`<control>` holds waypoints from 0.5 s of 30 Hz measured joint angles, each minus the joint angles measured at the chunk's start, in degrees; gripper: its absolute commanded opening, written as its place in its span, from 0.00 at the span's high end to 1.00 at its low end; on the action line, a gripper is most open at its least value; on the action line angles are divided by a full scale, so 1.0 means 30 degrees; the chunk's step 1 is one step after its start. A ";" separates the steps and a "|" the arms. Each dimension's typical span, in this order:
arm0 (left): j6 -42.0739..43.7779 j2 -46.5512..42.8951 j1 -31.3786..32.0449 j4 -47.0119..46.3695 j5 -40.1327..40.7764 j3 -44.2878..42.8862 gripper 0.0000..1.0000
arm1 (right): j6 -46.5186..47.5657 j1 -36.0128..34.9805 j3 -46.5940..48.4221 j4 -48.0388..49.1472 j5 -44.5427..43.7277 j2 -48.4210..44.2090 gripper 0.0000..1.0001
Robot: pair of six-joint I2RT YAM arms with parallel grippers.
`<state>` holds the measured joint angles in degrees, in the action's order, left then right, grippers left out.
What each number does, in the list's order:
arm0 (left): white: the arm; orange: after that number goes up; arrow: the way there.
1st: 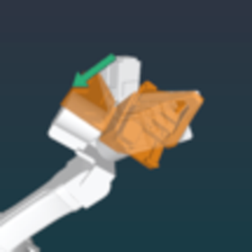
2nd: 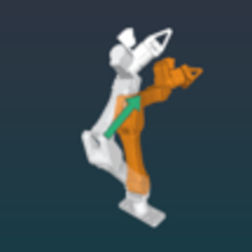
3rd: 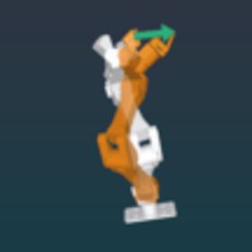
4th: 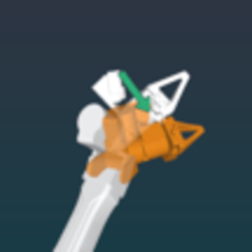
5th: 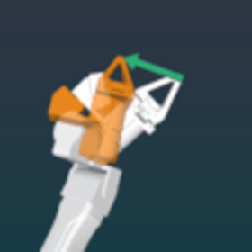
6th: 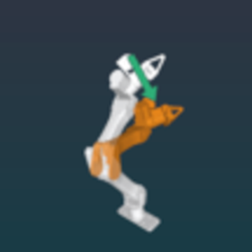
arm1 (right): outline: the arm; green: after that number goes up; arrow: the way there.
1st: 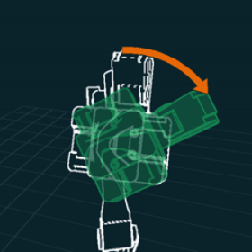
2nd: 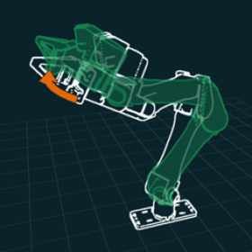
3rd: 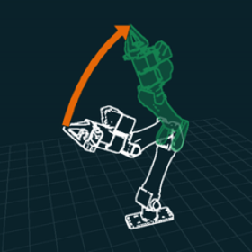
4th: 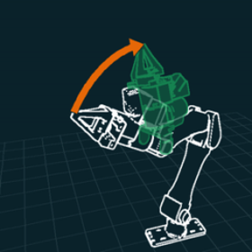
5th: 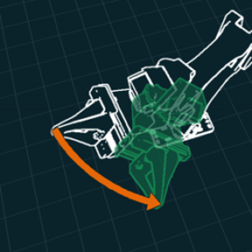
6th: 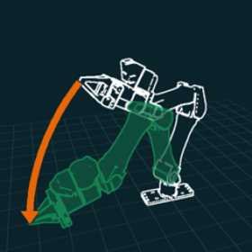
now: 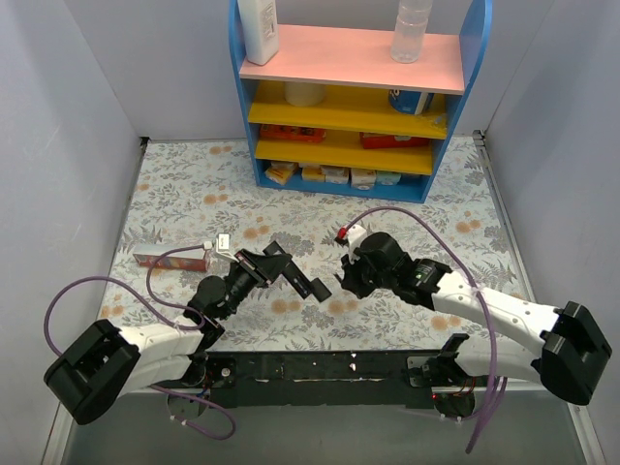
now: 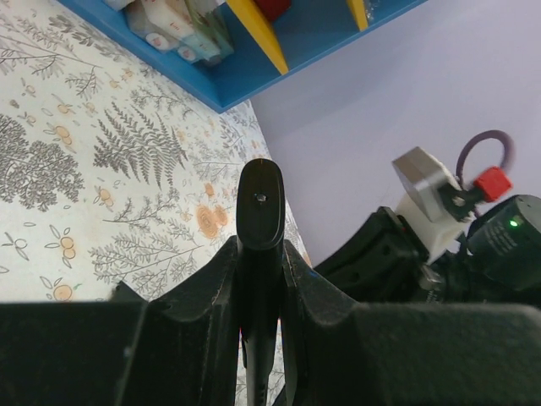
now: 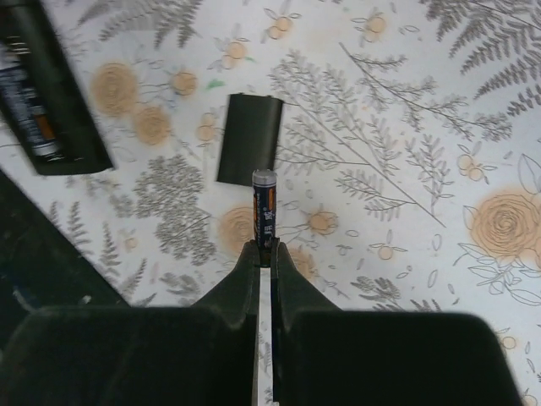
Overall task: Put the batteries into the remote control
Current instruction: Pick up the battery from the center of the board, then load the battery into the remote control.
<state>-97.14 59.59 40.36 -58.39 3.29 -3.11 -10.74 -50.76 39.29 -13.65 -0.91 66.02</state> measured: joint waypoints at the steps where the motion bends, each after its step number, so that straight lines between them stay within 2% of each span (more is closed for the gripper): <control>1: 0.0007 0.0124 0.0000 -0.0299 -0.0044 0.0000 1.00 | -0.0080 -0.0350 0.0102 -0.0138 0.0153 -0.0423 0.99; 8: -0.0291 0.1392 0.0000 -0.2259 -0.0357 0.0000 1.00 | -0.0692 -0.2484 0.2076 -0.1494 0.0444 -0.0976 0.99; 15: -0.0780 0.2506 0.0000 -0.3308 -0.0838 0.0000 1.00 | -0.1464 -0.3563 0.3687 -0.2543 0.0437 -0.0408 0.99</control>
<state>-99.48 67.11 40.36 -68.31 0.78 -3.11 -15.14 -61.45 50.35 -21.28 0.40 64.79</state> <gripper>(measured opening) 0.179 0.044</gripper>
